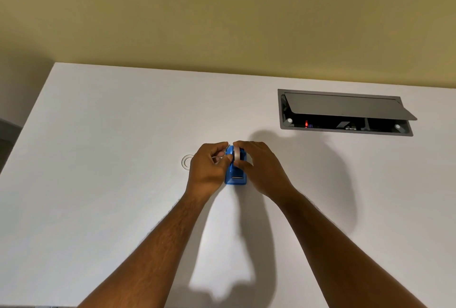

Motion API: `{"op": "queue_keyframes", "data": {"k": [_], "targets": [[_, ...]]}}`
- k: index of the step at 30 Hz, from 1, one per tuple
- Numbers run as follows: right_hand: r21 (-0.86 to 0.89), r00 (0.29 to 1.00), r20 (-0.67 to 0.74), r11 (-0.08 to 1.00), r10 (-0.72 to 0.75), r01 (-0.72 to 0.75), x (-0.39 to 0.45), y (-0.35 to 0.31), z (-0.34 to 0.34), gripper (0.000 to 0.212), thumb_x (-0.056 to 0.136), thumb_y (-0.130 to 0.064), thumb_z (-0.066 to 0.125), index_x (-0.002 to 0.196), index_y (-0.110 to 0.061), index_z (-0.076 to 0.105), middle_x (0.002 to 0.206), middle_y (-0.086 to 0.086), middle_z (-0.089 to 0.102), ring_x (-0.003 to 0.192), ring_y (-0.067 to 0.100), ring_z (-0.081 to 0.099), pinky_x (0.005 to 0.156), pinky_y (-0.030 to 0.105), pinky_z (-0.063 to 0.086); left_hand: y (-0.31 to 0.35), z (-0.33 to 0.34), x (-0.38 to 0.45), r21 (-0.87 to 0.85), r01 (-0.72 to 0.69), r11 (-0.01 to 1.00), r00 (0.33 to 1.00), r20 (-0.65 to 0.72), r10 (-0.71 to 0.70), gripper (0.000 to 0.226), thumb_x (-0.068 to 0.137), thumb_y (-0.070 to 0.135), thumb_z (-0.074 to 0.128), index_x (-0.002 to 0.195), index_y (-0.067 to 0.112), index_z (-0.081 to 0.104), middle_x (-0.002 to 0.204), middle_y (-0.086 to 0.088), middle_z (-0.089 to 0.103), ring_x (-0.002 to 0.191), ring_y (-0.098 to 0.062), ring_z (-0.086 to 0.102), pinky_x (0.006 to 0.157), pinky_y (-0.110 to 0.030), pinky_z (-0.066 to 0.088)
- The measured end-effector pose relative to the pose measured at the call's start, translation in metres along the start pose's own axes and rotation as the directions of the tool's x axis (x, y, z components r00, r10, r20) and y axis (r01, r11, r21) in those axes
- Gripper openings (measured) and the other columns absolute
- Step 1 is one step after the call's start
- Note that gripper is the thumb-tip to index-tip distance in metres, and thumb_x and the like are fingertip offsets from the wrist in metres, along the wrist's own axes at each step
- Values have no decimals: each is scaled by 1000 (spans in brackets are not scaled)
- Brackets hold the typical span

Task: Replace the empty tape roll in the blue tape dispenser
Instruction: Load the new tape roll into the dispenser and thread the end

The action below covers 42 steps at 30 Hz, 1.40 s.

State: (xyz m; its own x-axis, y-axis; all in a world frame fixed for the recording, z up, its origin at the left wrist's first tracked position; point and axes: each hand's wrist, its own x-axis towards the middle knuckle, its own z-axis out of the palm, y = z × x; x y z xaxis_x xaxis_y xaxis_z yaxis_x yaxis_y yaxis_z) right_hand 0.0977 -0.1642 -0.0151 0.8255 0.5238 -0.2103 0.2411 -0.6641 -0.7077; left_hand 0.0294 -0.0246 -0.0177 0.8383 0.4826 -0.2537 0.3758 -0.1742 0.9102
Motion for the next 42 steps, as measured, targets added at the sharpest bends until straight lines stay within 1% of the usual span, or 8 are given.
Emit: {"op": "queue_keyframes", "data": {"k": [5, 13, 18, 24, 27, 34, 39, 42], "targets": [[31, 1000, 3, 1000, 3, -3, 2, 0, 2, 30, 96, -21, 60, 126, -23, 59, 116, -11, 59, 107, 5, 46, 83, 6, 33, 8, 0, -3, 20, -19, 1000, 1000, 24, 18, 41, 84, 20, 68, 68, 56, 58, 86, 11, 62, 95, -26, 66, 90, -50, 55], [-33, 999, 4, 999, -34, 34, 6, 3, 4, 31, 97, -22, 60, 127, -18, 59, 128, 0, 62, 116, 17, 52, 97, 24, 44, 11, 2, -3, 22, -1, 1000, 999, 38, 1, 43, 89, 12, 68, 77, 52, 57, 91, 21, 59, 99, -19, 65, 93, -46, 55], [-42, 998, -15, 998, -54, 53, 5, 4, 5, 34, 96, -28, 62, 128, -16, 59, 126, 1, 62, 114, 16, 53, 94, 20, 41, 15, 2, -5, -38, 58, 998, 998, 22, -57, 41, 85, 14, 73, 82, 52, 57, 97, 12, 65, 100, -17, 66, 94, -42, 56], [9, 998, -18, 998, -66, 66, 5, 8, 6, 39, 92, -28, 69, 129, -19, 57, 125, 0, 62, 112, 15, 54, 98, 30, 50, 24, 10, -9, -85, 129, 988, 992, 0, -129, 59, 79, 6, 72, 60, 61, 63, 59, 30, 64, 72, -17, 66, 82, -42, 60], [92, 999, 32, 995, -35, 32, 5, 10, 3, 52, 89, -23, 72, 138, -20, 52, 135, 2, 57, 122, 19, 55, 106, 37, 49, 23, 11, -10, -118, 114, 986, 993, -12, -116, 56, 80, 5, 70, 60, 57, 64, 62, 17, 65, 70, -12, 61, 76, -39, 59], [135, 998, 35, 990, -45, 39, -2, 13, 3, 50, 93, -2, 60, 140, -13, 49, 141, 6, 51, 128, 22, 53, 111, 41, 46, 17, 13, -10, -182, 123, 976, 992, -13, -127, 59, 83, 10, 75, 63, 64, 65, 67, 31, 69, 69, 6, 68, 78, -28, 59], [187, 998, 32, 981, -62, 55, -14, 12, 5, 53, 91, 3, 58, 141, -13, 47, 146, 3, 46, 134, 18, 48, 114, 35, 41, 16, 16, -10, -212, 142, 967, 987, -46, -155, 39, 79, 10, 77, 79, 48, 69, 92, 6, 76, 88, -14, 73, 86, -40, 61], [225, 998, 14, 973, -62, 57, -17, 12, 8, 50, 90, 3, 59, 136, -15, 50, 143, -2, 46, 132, 13, 48, 113, 29, 40, 16, 15, -9, -199, 138, 970, 988, -38, -148, 47, 79, 8, 76, 70, 54, 70, 84, 11, 76, 83, -12, 73, 83, -41, 62]]}}
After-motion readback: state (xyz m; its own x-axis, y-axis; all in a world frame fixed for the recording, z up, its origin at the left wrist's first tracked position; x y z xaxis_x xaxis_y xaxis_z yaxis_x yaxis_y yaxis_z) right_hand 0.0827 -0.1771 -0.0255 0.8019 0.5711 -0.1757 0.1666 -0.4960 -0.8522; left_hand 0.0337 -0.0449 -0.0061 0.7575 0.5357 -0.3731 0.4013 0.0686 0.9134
